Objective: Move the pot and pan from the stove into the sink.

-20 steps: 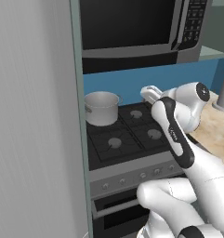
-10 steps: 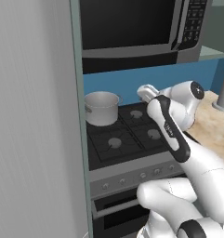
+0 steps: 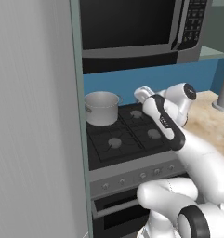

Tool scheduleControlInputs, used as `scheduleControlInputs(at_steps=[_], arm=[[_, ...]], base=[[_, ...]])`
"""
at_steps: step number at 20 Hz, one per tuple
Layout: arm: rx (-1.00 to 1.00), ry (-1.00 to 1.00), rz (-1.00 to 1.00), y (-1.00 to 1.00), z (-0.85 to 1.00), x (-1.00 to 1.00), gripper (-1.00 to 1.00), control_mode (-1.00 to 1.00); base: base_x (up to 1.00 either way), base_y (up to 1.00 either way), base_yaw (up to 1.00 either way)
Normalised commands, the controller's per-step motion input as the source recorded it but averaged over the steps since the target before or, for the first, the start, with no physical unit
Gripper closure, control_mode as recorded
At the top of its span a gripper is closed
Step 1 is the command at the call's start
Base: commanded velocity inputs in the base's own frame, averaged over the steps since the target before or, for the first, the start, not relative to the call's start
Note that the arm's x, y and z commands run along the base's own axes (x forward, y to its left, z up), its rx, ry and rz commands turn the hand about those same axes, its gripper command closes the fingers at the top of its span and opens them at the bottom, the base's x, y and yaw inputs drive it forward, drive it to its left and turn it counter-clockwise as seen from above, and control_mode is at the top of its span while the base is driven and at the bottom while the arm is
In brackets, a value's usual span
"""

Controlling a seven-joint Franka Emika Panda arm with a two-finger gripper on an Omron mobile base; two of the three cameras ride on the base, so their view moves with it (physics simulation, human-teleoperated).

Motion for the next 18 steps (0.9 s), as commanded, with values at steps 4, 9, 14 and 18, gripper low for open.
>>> scheduleControlInputs(at_steps=[4, 9, 14, 18], arm=[[0.08, 0.03, 0.00, 0.10, -0.16, 0.53, -1.00, -1.00], [0.06, 0.01, -0.01, 0.15, -0.16, 0.56, -1.00, -1.00], [0.02, 0.02, -0.01, 0.15, -0.19, 0.49, -1.00, -1.00], [0.00, 0.00, -0.05, 0.12, -0.16, 0.39, -1.00, -1.00]], base=[[0.00, 0.00, 0.00], [0.00, 0.00, 0.00], [0.00, 0.00, 0.00], [0.00, 0.00, 0.00]])
